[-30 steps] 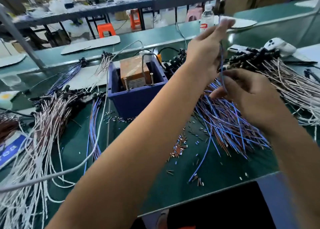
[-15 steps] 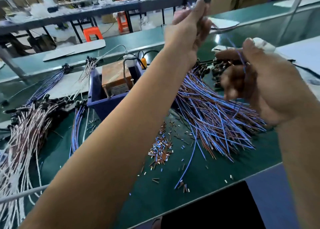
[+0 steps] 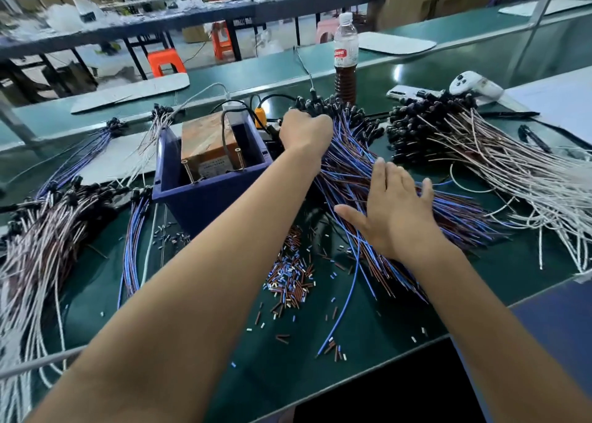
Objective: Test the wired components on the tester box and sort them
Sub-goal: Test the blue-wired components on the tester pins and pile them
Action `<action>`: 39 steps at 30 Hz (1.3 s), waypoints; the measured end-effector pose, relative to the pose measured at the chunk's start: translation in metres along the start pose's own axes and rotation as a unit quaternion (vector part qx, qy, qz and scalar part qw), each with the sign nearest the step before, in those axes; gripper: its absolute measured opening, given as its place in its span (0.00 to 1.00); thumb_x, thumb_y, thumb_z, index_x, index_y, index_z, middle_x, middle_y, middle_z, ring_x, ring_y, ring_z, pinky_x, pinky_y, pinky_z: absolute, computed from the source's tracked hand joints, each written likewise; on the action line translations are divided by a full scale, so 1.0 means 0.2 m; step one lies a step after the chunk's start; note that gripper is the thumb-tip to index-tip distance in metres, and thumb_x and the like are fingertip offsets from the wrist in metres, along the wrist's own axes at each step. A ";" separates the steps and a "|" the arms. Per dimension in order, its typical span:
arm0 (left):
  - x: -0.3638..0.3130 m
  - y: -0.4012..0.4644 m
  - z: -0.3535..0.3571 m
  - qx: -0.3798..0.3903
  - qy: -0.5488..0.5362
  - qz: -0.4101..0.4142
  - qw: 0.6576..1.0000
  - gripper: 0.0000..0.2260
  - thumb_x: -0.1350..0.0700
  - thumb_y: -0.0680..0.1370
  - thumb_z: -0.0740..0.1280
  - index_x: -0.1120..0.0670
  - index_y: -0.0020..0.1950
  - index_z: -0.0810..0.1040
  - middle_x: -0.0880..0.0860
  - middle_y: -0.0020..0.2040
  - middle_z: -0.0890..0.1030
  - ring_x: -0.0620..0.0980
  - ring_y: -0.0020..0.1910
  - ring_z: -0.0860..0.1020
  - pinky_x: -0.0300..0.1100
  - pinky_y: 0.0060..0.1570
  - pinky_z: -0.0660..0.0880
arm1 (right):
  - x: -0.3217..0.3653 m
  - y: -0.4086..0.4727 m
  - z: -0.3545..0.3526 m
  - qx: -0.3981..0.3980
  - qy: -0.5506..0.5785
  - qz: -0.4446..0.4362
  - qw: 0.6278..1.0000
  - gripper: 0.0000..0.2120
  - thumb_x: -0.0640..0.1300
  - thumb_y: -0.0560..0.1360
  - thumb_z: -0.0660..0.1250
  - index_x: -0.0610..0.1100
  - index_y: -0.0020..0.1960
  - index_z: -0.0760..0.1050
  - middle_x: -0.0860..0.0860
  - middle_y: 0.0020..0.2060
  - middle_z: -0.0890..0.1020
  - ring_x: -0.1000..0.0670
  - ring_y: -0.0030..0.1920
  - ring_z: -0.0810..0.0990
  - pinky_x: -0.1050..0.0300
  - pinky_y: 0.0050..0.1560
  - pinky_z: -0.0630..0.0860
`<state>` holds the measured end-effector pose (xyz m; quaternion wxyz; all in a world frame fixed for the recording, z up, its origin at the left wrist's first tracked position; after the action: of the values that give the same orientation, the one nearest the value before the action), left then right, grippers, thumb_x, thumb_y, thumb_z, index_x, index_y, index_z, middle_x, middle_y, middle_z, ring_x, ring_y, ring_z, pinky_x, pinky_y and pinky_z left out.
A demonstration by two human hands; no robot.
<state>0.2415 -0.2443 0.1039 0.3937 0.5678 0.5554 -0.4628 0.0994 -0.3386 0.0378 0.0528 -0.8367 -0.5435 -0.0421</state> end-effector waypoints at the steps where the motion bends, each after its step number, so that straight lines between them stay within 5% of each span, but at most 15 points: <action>1: 0.00 -0.02 0.00 0.001 0.017 0.013 1.000 0.08 0.68 0.72 0.64 0.55 0.39 0.69 0.55 0.39 0.69 0.52 0.40 0.67 0.47 0.37 0.66 | 0.00 0.01 0.02 -0.003 0.000 -0.003 1.000 0.53 0.77 0.76 0.46 0.40 0.83 0.34 0.43 0.84 0.46 0.43 0.84 0.44 0.33 0.80 0.41; 4: 0.02 -0.10 0.01 0.022 0.023 0.067 0.997 0.16 0.67 0.74 0.63 0.56 0.59 0.80 0.54 0.53 0.79 0.51 0.51 0.75 0.41 0.47 0.70 | -0.02 0.01 0.02 -0.015 -0.005 -0.005 1.000 0.52 0.76 0.77 0.49 0.41 0.83 0.33 0.43 0.84 0.46 0.44 0.84 0.44 0.33 0.80 0.41; 6: 0.04 -0.17 0.00 0.028 0.032 0.100 0.994 0.24 0.67 0.76 0.64 0.57 0.72 0.76 0.53 0.64 0.80 0.48 0.61 0.76 0.39 0.58 0.71 | -0.02 0.01 0.01 -0.013 0.009 0.004 1.000 0.51 0.75 0.77 0.51 0.42 0.83 0.35 0.44 0.84 0.47 0.45 0.84 0.45 0.32 0.80 0.42; 9: 0.08 -0.28 -0.06 0.074 0.001 0.102 0.992 0.12 0.65 0.78 0.68 0.58 0.60 0.82 0.56 0.57 0.85 0.52 0.56 0.82 0.48 0.62 0.80 | 0.02 -0.02 -0.03 -0.103 0.071 -0.007 0.992 0.45 0.69 0.79 0.59 0.40 0.83 0.51 0.43 0.82 0.60 0.44 0.83 0.55 0.32 0.79 0.47; 11: 0.12 -0.37 -0.14 0.193 -0.031 0.075 0.978 0.04 0.65 0.80 0.68 0.62 0.52 0.82 0.65 0.54 0.85 0.56 0.50 0.84 0.55 0.59 0.82 | 0.08 -0.06 -0.07 -0.230 0.115 -0.074 0.964 0.34 0.57 0.77 0.71 0.39 0.75 0.68 0.41 0.71 0.75 0.39 0.74 0.70 0.34 0.75 0.61; 13: 0.15 -0.42 -0.26 0.272 0.046 0.098 0.956 0.05 0.65 0.81 0.68 0.66 0.51 0.82 0.68 0.53 0.84 0.57 0.48 0.83 0.59 0.60 0.80 | 0.19 -0.11 -0.10 -0.277 0.134 -0.157 0.938 0.23 0.47 0.69 0.75 0.42 0.62 0.78 0.43 0.55 0.82 0.37 0.59 0.77 0.43 0.62 0.72; 17: 0.19 -0.45 -0.65 0.274 0.204 0.111 0.933 0.06 0.62 0.81 0.68 0.63 0.48 0.83 0.59 0.42 0.85 0.48 0.40 0.80 0.49 0.46 0.79 | 0.52 -0.23 -0.08 -0.184 0.163 -0.245 0.938 0.14 0.51 0.70 0.76 0.47 0.50 0.77 0.48 0.44 0.81 0.43 0.48 0.77 0.52 0.44 0.70; 21: 0.31 -0.47 -1.04 0.302 0.308 0.034 0.902 0.07 0.62 0.82 0.67 0.64 0.49 0.83 0.63 0.44 0.85 0.52 0.42 0.81 0.51 0.51 0.81 | 0.84 -0.29 0.00 -0.046 0.041 -0.302 0.951 0.20 0.58 0.75 0.72 0.50 0.38 0.65 0.50 0.35 0.74 0.40 0.41 0.79 0.52 0.38 0.70; 24: 0.41 -0.43 -1.28 0.269 0.448 -0.041 0.851 0.09 0.63 0.81 0.66 0.66 0.46 0.83 0.65 0.44 0.86 0.53 0.39 0.82 0.55 0.51 0.82 | 1.12 -0.36 0.06 -0.001 0.038 -0.355 0.934 0.16 0.49 0.79 0.69 0.47 0.38 0.66 0.49 0.33 0.66 0.39 0.38 0.73 0.52 0.39 0.70; 27: 0.45 -0.35 -1.45 0.150 0.556 -0.060 0.816 0.08 0.61 0.80 0.67 0.60 0.45 0.84 0.59 0.42 0.86 0.53 0.37 0.81 0.46 0.43 0.80 | 1.38 -0.38 0.12 0.045 0.086 -0.365 0.926 0.06 0.44 0.82 0.61 0.45 0.48 0.74 0.45 0.40 0.75 0.35 0.49 0.80 0.50 0.43 0.71; 30: 0.50 -0.26 -1.53 0.022 0.572 -0.031 0.820 0.08 0.61 0.78 0.67 0.58 0.54 0.84 0.59 0.51 0.85 0.59 0.50 0.82 0.48 0.51 0.80 | 1.52 -0.35 0.17 0.086 0.063 -0.354 0.929 0.12 0.45 0.84 0.60 0.40 0.59 0.78 0.41 0.55 0.81 0.36 0.55 0.81 0.49 0.47 0.74; 36: 0.56 -0.08 -1.46 -0.075 0.531 0.034 0.843 0.10 0.56 0.75 0.75 0.58 0.53 0.84 0.60 0.51 0.84 0.61 0.54 0.82 0.50 0.54 0.80 | 1.56 -0.29 0.22 0.106 0.007 -0.336 0.936 0.06 0.39 0.79 0.60 0.43 0.50 0.76 0.43 0.43 0.74 0.40 0.42 0.74 0.51 0.46 0.77; 39: 0.60 -0.02 -1.42 -0.095 0.543 0.024 0.834 0.12 0.55 0.76 0.75 0.61 0.55 0.81 0.62 0.55 0.82 0.62 0.56 0.82 0.48 0.49 0.76 | 1.56 -0.28 0.21 0.098 0.030 -0.321 0.942 0.08 0.38 0.78 0.61 0.41 0.53 0.78 0.40 0.46 0.79 0.39 0.44 0.78 0.50 0.45 0.76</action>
<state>0.2579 0.0605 0.0624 0.0919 0.7010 0.7071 -0.0160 0.1744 -0.0279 0.0376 0.1345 -0.6072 -0.7826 -0.0287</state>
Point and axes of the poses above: each hand's wrist, its own y-axis towards the middle knuckle, its own z-axis out of the palm, x = y × z, the point moved 3 cm from there along y, towards the middle knuckle
